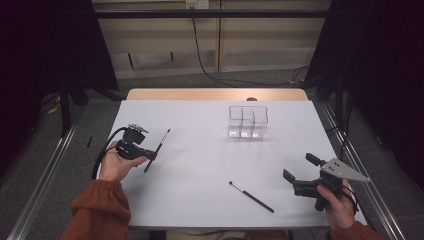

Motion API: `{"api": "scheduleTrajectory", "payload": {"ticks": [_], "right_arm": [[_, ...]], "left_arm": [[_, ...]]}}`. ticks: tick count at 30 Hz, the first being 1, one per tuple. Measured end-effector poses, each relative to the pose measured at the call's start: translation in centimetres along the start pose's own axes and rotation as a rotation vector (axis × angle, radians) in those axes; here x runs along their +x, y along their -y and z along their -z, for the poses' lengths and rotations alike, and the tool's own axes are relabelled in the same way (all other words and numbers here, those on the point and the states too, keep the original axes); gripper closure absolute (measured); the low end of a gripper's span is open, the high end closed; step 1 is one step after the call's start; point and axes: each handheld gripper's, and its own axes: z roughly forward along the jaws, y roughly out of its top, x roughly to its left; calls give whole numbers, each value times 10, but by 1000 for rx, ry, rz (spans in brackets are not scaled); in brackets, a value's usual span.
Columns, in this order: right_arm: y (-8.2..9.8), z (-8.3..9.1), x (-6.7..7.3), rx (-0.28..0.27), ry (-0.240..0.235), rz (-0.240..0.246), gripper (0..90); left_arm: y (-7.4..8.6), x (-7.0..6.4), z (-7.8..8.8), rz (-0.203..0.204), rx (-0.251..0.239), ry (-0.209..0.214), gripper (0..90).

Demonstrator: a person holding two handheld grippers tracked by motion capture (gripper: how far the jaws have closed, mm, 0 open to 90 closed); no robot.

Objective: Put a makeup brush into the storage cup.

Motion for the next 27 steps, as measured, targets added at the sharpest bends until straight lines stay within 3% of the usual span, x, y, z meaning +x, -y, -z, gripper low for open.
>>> {"api": "scheduleTrajectory", "payload": {"ticks": [3,8,11,15,20,27], "right_arm": [[0,0,0,0,1,-1,0],[0,0,0,0,1,-1,0],[0,0,0,0,0,0,0],[0,0,0,-1,0,0,0],[0,0,0,-2,-1,0,0],[0,0,0,-2,-2,0,0]], "left_arm": [[2,0,0,-2,-20,6,847],[7,-2,-1,-8,-107,-2,847],[8,-3,0,-18,-135,-8,846],[12,-5,2,-11,-220,-3,847],[14,-7,4,-20,-268,7,846],[18,-10,9,-53,-369,10,847]]}}
